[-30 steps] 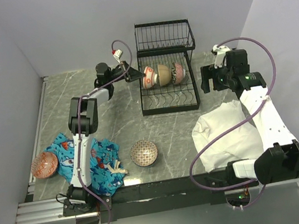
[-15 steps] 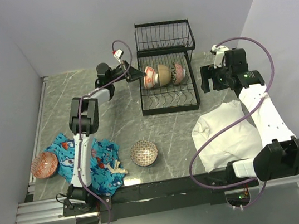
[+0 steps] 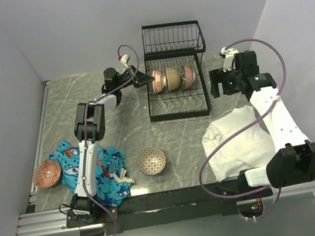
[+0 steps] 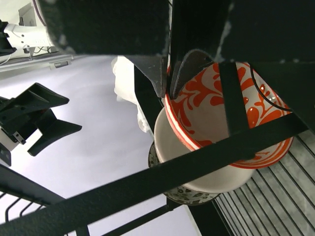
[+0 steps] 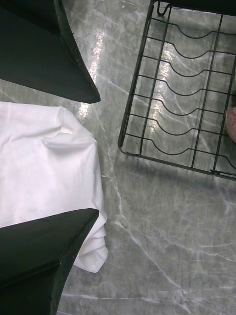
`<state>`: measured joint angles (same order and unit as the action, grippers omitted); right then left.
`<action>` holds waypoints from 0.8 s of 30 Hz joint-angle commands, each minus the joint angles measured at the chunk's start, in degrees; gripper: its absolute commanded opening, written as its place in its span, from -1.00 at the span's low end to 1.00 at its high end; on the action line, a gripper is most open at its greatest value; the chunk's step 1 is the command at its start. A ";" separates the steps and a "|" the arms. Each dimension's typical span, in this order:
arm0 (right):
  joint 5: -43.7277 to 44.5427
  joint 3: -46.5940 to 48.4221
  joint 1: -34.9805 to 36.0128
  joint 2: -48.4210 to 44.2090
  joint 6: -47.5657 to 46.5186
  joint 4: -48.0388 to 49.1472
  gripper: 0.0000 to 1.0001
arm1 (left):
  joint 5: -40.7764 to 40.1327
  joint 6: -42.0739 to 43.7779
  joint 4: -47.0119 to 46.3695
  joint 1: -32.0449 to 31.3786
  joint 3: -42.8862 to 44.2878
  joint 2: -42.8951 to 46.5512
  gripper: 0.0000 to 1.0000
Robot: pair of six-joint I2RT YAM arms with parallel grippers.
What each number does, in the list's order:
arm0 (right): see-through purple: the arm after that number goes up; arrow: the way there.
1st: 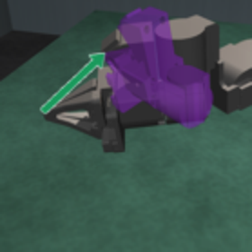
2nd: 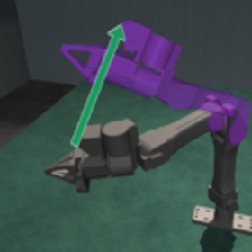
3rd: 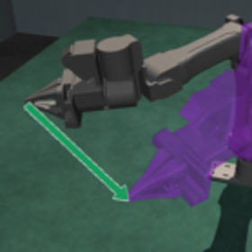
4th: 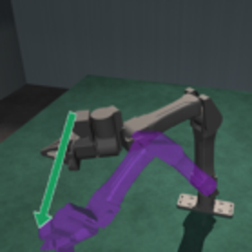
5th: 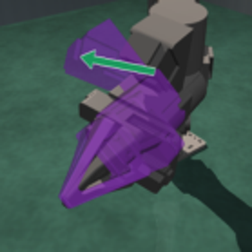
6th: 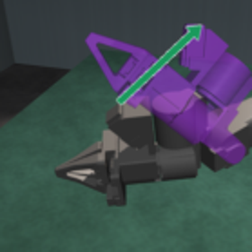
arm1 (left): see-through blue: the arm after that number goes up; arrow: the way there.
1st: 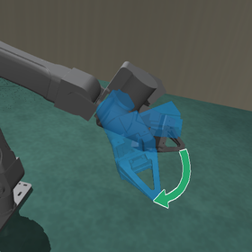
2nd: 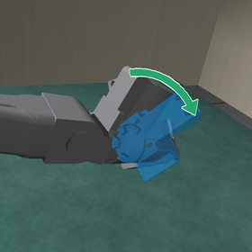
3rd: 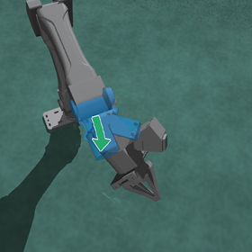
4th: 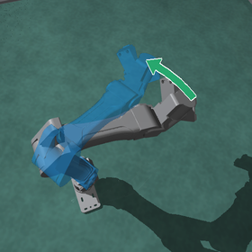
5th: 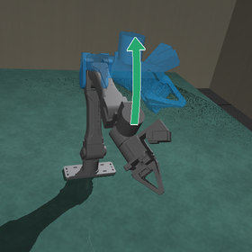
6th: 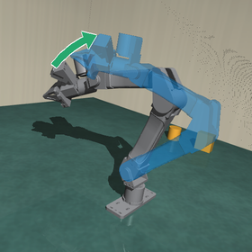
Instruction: Load the bowls into the dish rack
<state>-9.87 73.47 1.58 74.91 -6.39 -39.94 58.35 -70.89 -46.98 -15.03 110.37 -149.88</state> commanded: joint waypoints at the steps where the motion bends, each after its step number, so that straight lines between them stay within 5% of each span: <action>1: 0.73 2.99 0.79 0.23 -0.64 1.01 0.91 | -1.04 2.60 2.84 -0.62 3.27 -0.76 -0.90; 7: 0.90 3.52 1.49 0.67 -0.73 1.01 0.90 | -1.92 4.10 4.18 -0.71 5.30 -0.94 -0.44; 14: 0.64 3.26 1.76 0.41 -0.64 1.62 0.91 | 0.10 4.36 -0.65 -0.79 1.62 2.66 -0.38; 24: -1.03 0.01 1.58 -3.01 0.07 4.08 0.91 | 3.43 10.25 5.41 2.19 -6.47 15.05 -0.29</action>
<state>-10.13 73.93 2.87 75.37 -6.48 -38.68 58.52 -64.49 -40.75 -15.00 107.57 -146.32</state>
